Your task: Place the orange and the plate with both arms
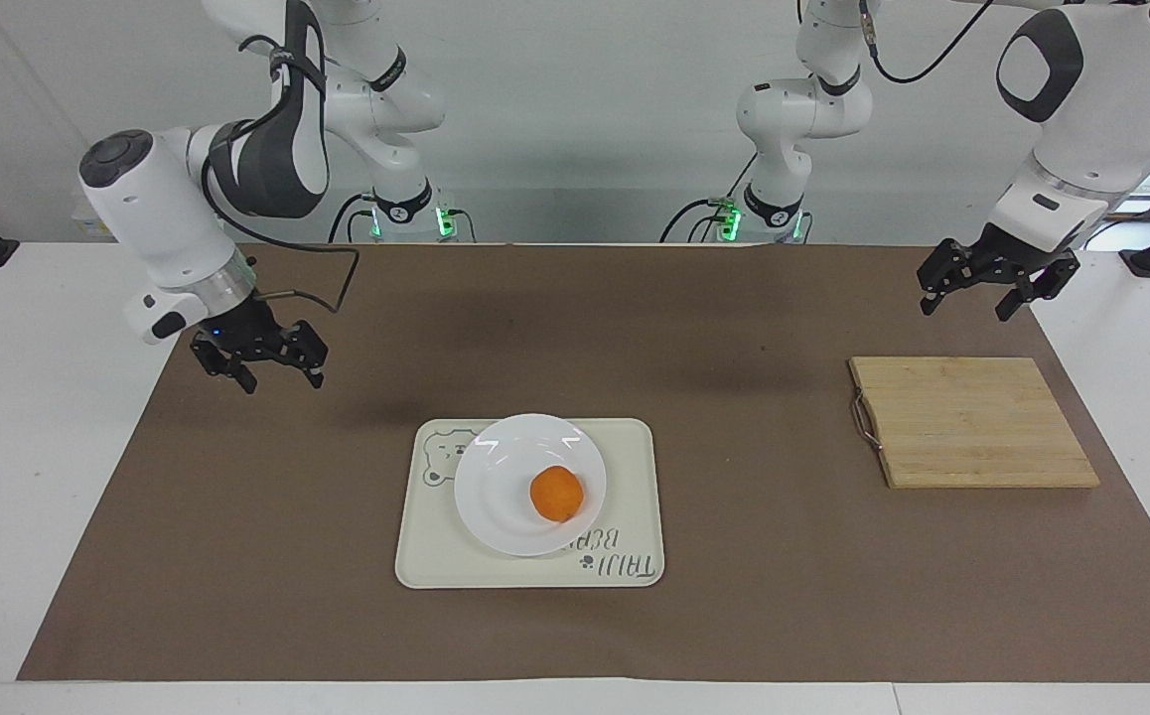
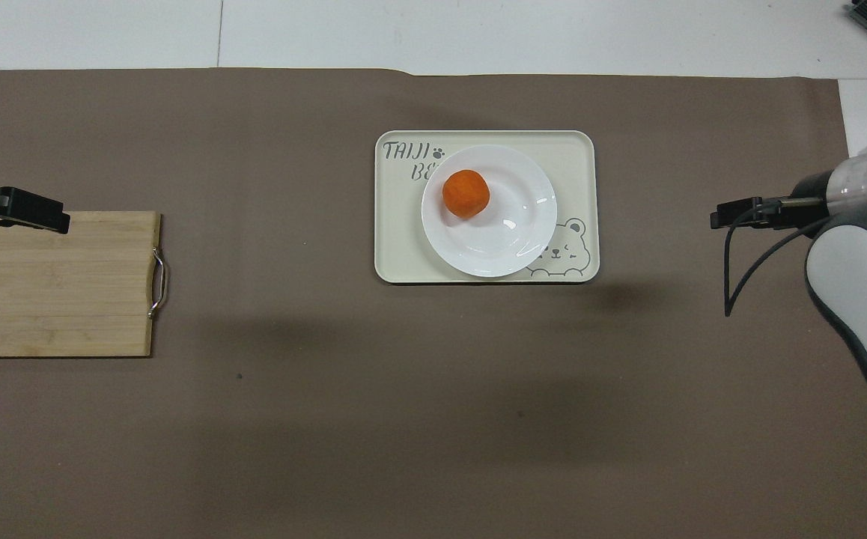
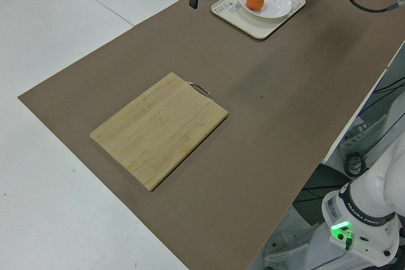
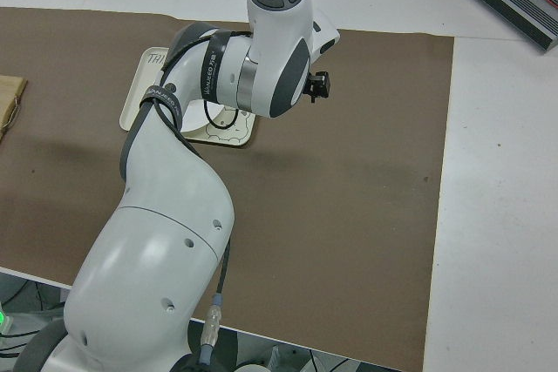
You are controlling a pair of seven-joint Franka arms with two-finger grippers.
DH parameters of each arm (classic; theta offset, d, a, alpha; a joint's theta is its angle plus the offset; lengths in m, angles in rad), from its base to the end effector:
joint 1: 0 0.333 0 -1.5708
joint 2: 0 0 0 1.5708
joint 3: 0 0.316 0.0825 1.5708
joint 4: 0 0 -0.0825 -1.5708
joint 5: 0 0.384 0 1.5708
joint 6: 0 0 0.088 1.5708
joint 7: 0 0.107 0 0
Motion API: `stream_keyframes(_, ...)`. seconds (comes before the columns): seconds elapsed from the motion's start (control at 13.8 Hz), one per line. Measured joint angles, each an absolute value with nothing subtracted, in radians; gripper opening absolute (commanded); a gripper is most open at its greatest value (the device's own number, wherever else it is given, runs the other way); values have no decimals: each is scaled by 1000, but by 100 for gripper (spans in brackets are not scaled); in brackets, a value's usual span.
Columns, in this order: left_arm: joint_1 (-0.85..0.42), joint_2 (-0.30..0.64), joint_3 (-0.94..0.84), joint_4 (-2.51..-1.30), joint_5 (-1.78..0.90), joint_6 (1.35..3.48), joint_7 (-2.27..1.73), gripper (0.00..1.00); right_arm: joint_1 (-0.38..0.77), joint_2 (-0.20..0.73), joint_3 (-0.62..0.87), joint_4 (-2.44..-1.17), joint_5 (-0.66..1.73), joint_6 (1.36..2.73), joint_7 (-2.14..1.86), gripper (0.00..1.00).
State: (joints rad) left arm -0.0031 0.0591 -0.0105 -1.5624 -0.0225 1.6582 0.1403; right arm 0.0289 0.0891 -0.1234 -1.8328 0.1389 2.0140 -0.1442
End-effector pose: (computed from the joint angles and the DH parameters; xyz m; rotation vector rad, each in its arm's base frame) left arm 0.5805 -0.0099 0.6028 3.1113 -0.2374 0.0594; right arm 0.5951 -0.0462 0.4882 -3.0320 0.0047 -0.1612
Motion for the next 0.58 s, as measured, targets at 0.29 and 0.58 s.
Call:
stream_keyframes(0.29,-3,59,-11,-1562,-22,1658,140,100,29,8,-125,-1798,41,1874,-98,100)
stream_keyframes(0.58,-3,59,-11,-1562,-22,1658,140,100,29,-20,-125,-1701,17,1729,-80,100)
